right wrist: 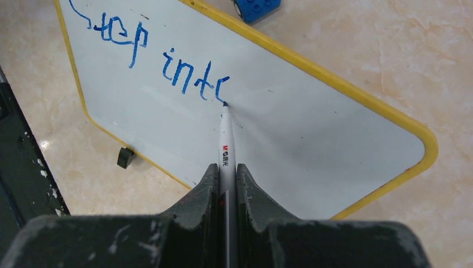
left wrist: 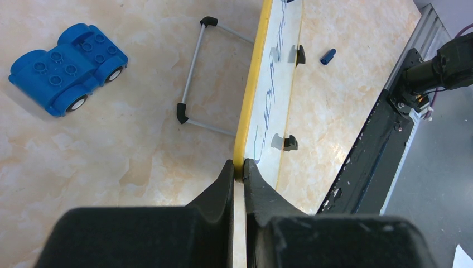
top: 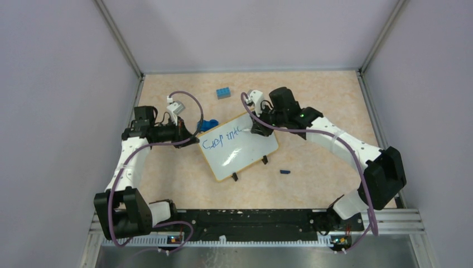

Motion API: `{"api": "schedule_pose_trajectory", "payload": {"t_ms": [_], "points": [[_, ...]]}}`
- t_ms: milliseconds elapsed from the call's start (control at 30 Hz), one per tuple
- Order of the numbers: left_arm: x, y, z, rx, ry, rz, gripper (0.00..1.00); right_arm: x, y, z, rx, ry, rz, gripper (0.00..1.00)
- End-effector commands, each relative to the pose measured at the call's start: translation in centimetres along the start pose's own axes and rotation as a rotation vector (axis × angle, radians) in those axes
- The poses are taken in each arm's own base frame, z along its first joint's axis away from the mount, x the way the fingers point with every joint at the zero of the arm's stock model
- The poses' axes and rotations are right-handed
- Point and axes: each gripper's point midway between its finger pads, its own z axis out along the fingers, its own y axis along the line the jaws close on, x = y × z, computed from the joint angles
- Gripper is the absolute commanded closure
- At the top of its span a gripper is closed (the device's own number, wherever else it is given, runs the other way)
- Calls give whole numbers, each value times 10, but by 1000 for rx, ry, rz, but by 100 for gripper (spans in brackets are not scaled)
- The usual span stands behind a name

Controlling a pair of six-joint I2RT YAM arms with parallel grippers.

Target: Write a sentence on the whiteboard

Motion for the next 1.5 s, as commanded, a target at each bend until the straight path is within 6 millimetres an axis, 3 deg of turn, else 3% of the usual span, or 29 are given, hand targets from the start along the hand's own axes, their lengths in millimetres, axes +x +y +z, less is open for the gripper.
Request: {"api": "schedule_pose_trajectory", "payload": {"t_ms": [0,367,800,1033,1300,1467], "points": [[9,-2,2,1,27,11,100,-33,-15,-11,60,-83,-31,100],[10,-2,3,2,29,10,100,-42,-18,-9,62,-101,-26,100],[11,-2,3,-2,30,13,100,-41,1,1,5,-91,-40,100],[11,-2,2,-4,30,14,100,-46,4,-8,1,-104,-39,100],[10,-2,1,-12,30,18,100,-60,8,-34,-20,-160,-24,100],[10,-2,1,-11,30,21,100,-54,7,-42,-44,-160,-2,100]]}}
